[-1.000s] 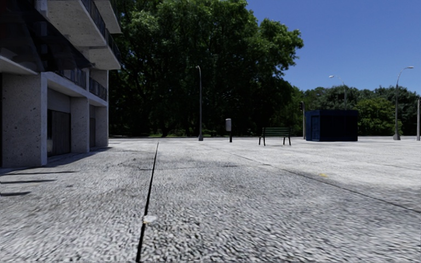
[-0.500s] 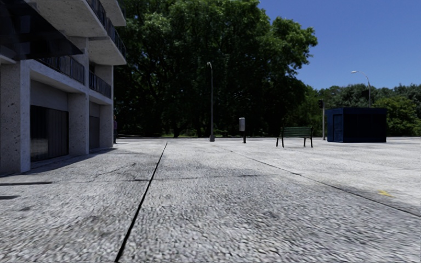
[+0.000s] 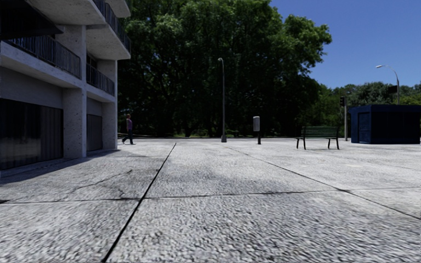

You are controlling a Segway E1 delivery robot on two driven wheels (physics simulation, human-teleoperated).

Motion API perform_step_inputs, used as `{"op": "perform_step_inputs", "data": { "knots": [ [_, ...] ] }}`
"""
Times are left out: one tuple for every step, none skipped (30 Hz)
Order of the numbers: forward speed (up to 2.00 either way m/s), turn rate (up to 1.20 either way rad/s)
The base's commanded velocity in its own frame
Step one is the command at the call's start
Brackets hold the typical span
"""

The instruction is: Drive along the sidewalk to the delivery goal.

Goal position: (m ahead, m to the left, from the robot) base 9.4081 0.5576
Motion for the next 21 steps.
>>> {"op": "perform_step_inputs", "data": {
  "knots": [
    [2.0, 0.0],
    [2.0, 0.0],
    [2.0, 0.0],
    [2.0, 0.0],
    [2.0, 0.0],
    [2.0, 0.0],
    [2.0, 0.0],
    [2.0, 0.0],
    [2.0, 0.0],
    [2.0, 0.0],
    [2.0, 0.0],
    [2.0, 0.0],
    [2.0, 0.0],
    [2.0, 0.0],
    [2.0, 0.0],
    [2.0, 0.0],
    [2.0, 0.0],
    [2.0, 0.02],
    [2.0, 0.11],
    [2.0, 0.16],
    [2.0, 0.16]
  ]
}}
